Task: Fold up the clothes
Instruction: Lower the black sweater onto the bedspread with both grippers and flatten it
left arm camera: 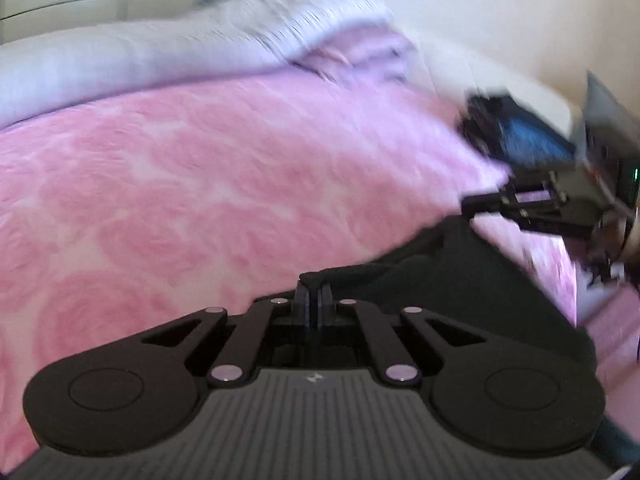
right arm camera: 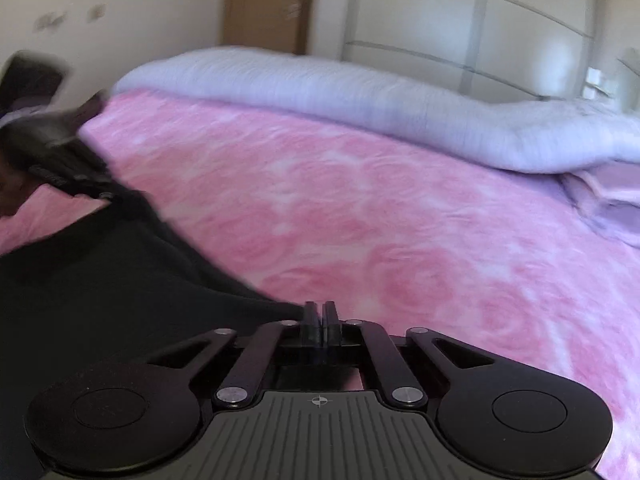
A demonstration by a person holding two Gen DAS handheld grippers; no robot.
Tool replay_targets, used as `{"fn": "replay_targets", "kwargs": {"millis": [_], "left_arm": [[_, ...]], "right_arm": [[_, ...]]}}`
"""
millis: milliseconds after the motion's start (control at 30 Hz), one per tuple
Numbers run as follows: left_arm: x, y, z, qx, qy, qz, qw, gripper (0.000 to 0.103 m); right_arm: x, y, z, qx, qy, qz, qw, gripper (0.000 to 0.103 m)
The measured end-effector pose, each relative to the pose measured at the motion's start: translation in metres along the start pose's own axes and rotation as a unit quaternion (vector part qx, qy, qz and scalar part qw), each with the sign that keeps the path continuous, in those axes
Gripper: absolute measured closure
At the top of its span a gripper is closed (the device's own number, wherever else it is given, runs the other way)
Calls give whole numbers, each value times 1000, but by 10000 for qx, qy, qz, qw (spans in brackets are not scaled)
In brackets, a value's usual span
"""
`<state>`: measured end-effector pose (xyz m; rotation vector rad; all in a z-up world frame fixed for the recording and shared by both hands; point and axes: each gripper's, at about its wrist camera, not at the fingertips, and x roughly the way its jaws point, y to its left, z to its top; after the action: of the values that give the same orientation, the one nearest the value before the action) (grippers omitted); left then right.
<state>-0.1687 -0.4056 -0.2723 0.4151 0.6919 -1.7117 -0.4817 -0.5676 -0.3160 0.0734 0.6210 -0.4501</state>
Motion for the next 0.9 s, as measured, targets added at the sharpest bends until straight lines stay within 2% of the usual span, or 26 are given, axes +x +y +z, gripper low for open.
{"fn": "replay_targets", "kwargs": {"millis": [67,133,200,233,267,333,400,433,500,567,633,700,767,800,833,867,900], "left_arm": [[3,-7,3,230,60,-47,9997,101],[6,-13,5,459,120,-95,9988,100],[9,-20,8,688,180,-142,9974,94],[10,-23,9,803,210,-165,9964,86],[12,-27,10,917,240,-189,9953,78],[14,-33,13,1146,300,-236,9927,77],[17,-40,15,1373,360,-283,9895,77],[19,-43,16,1487,390,-306,9876,77],[22,-50,19,1713,449,-353,9836,77],[25,-57,21,1939,508,-399,9789,77],[41,-65,22,2246,749,-533,9701,77],[65,-73,22,2558,1071,-710,9582,78],[78,-72,25,2590,1273,-858,9536,79],[82,-69,28,2475,1363,-956,9545,80],[84,-66,30,2365,1445,-1049,9551,83],[83,-63,32,2291,1495,-1136,9551,94],[80,-62,33,2302,1491,-1206,9541,100]], "right_arm": [[2,-11,-7,386,92,-117,9991,103],[1,-9,-7,213,164,-209,9994,103],[-5,-1,0,-39,4,-140,9999,103],[-9,3,6,-140,-108,-42,9998,100],[-11,8,12,-257,-179,67,9995,97],[-7,19,19,-541,-159,264,9981,78],[1,31,20,-952,57,392,9947,68],[8,35,18,-1141,241,361,9925,68],[23,39,10,-1284,750,195,9887,68],[24,36,0,-1095,930,74,9896,74],[19,31,-11,-810,991,29,9918,90],[14,25,-24,-572,1022,-33,9931,91],[7,21,-29,-357,930,2,9950,91],[3,20,-31,-276,877,15,9958,91],[0,18,-33,-200,826,28,9964,91],[-3,17,-31,-202,795,39,9966,91],[-7,19,-27,-261,691,34,9973,91]]}}
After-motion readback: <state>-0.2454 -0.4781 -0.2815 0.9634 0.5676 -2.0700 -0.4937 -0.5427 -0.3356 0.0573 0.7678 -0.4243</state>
